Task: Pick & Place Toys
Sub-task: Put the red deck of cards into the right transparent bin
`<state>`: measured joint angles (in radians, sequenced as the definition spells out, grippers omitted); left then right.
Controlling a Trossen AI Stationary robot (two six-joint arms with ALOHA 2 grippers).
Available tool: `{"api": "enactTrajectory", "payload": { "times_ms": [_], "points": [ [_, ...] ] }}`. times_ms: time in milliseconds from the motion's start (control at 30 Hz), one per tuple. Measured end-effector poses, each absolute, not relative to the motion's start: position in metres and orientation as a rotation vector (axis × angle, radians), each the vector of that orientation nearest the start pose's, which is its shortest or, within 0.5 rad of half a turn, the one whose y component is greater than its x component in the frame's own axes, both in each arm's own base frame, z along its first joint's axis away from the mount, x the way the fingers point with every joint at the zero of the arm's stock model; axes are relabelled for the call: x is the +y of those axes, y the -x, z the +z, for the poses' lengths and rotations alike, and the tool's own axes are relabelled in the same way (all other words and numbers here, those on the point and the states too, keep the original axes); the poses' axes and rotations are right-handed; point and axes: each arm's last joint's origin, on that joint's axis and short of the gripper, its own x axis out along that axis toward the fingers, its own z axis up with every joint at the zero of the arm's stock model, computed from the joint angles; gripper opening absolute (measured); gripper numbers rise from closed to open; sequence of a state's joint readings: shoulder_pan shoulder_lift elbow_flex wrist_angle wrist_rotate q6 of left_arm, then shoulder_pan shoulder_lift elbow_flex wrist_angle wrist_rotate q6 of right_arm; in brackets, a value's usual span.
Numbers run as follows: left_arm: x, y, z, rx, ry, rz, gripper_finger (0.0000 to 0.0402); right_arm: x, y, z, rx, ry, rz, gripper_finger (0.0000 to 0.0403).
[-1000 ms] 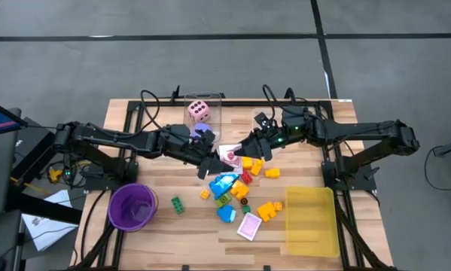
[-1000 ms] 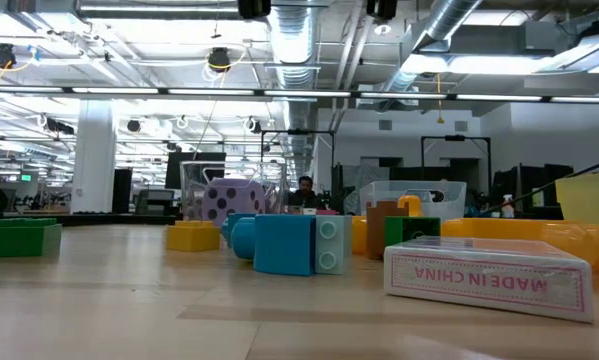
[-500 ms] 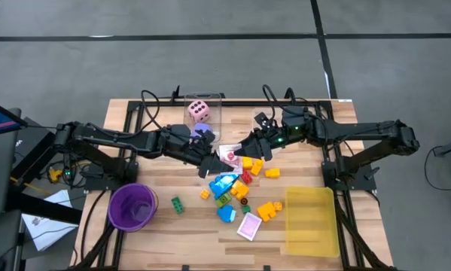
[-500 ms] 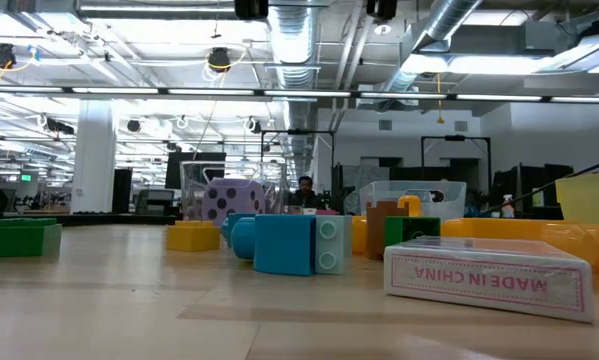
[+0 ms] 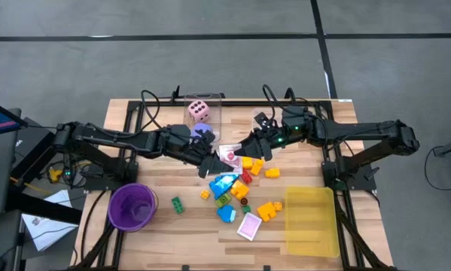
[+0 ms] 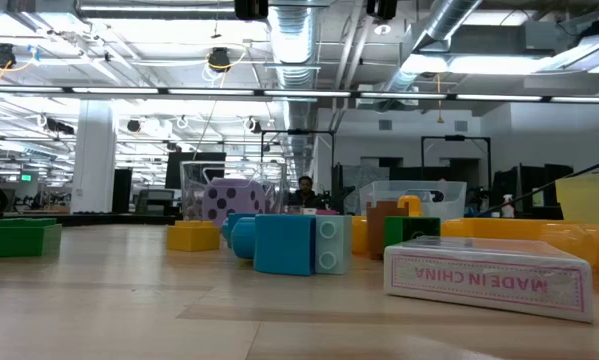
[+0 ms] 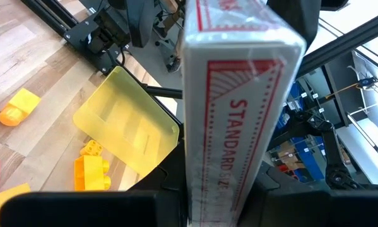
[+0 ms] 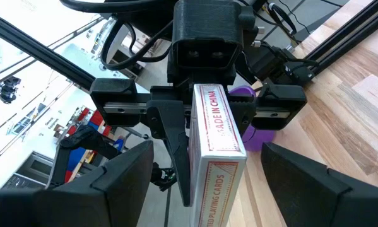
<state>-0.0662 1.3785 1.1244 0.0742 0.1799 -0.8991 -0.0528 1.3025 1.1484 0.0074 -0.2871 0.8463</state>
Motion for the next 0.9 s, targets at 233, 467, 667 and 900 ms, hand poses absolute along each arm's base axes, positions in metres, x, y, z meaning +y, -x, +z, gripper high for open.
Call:
{"api": "enactTrajectory", "payload": {
  "times_ms": [233,467,667,900],
  "points": [
    [-0.0261,-0.3154,0.3419,0.279,0.902,-0.148,0.0070,-0.0074,-0.2958,0.3658,0.237,-0.876,0.158,0.0267],
    [-0.0261,-0.3154,0.3419,0.278,0.902,-0.148,0.0070,-0.0074,-0.2958,0.3658,0.237,-0.876,0.159,0.0208],
    [-0.0261,-0.3154,0.3419,0.278,0.901,-0.148,0.0070,-0.0068,-0.2957,0.3659,0.245,-0.876,0.177,0.0143],
    [-0.0261,-0.3154,0.3422,0.275,0.898,-0.150,0.0070,-0.0066,-0.2956,0.3656,0.252,-0.878,0.185,0.0075]
  ]
}}
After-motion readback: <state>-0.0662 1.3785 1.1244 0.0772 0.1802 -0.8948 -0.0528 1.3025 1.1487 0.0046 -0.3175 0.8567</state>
